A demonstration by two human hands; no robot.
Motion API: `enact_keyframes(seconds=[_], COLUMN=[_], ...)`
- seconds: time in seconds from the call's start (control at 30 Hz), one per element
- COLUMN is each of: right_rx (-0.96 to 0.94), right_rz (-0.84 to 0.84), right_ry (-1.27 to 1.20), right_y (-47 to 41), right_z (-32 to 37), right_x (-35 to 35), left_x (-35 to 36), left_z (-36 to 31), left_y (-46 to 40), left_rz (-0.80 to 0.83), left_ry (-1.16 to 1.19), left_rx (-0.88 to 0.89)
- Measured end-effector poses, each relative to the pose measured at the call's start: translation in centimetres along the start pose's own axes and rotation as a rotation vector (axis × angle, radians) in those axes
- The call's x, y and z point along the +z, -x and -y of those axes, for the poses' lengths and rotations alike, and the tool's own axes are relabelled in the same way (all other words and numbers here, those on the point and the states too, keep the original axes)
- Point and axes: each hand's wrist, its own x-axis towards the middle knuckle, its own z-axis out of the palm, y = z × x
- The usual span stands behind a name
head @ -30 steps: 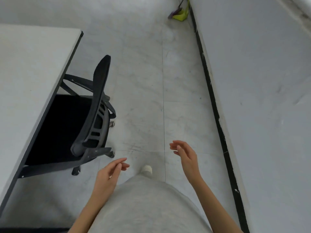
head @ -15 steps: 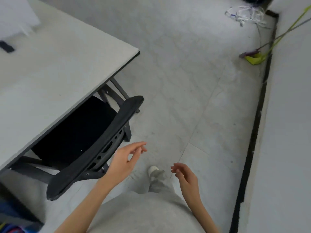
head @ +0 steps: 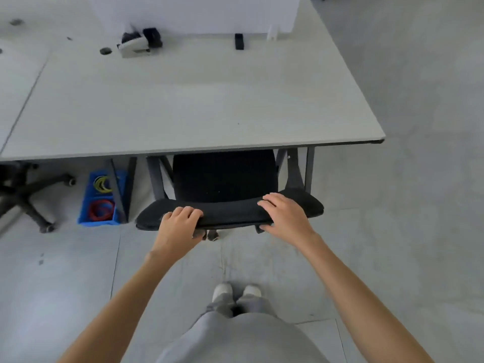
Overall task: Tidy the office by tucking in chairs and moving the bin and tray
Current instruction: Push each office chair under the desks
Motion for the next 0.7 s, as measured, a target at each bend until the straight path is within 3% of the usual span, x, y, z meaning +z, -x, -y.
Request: enact_keyframes(seconds=[0.07, 0.33, 0.7], right_rx=[-0.014, -0.106, -0.165], right_rz=[0.129, -0.045, -0.064], right_ry=[0.016, 0.028, 0.027], right_y=[-1.2, -0.4, 1.0], right_z=[-0.5, -4.3, -5.9], right_x=[1.1, 1.4, 2.4], left_x=[0.2, 0.3, 1.7], left_z=[0.0, -1.7, -1.9], left_y=[-0.9, -1.8, 0.9], left_rz=[0.003, 0.014, -0.033], left_ry=[-0.023, -0.131, -0.135], left_rx=[-0.027, 0.089, 0.011])
